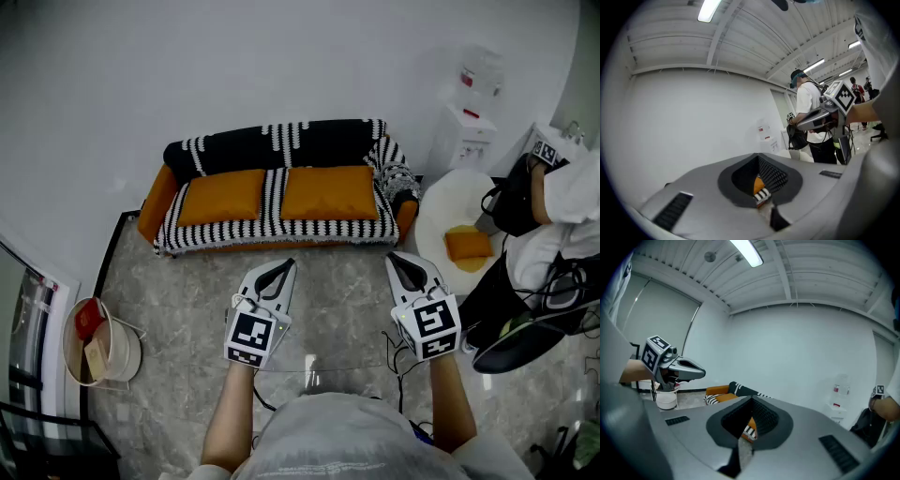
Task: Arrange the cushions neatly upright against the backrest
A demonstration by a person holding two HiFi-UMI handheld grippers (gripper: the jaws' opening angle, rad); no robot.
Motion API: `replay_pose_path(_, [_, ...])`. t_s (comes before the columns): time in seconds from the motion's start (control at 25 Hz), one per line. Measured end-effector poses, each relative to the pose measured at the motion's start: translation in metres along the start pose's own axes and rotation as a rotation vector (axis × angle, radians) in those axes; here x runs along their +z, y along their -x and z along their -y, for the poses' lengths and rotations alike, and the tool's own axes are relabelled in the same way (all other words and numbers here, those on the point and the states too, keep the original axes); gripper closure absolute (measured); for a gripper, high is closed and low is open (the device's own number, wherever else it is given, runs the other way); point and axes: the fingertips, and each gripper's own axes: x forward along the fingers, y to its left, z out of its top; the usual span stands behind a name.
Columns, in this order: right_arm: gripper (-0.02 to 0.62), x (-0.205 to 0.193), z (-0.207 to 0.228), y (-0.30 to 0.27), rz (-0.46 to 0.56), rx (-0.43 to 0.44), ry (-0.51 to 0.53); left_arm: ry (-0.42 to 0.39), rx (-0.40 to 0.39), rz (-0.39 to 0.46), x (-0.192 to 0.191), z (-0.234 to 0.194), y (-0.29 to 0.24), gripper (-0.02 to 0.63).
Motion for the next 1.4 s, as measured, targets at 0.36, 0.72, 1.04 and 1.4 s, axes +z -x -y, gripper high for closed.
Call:
replay_pose_path(0.36, [0.603, -0.002, 0.014, 0.003, 0.045, 0.042, -0.098, -0.001, -0.001, -0.023, -0.008, 0.013, -0.012, 0.594])
replay_pose_path(0.72, [0.603, -0.021, 0.027, 0.006, 0.042, 0.028, -0.033, 0.023, 0.029, -0.057, -0.021, 0.029, -0.014, 0.594])
replay_pose_path(1.04, [0.603, -0.036, 0.056, 0.023, 0.060, 0.104, -0.199, -0.006, 0.067, -0.096, -0.018, 0.053, -0.019, 0.594])
replay_pose_path(1.4, [0.603, -0.031, 0.067, 0.016, 0.066, 0.101, -0.195, 0.022, 0.110, -0.102, -0.018, 0.051, -0.025, 0.594])
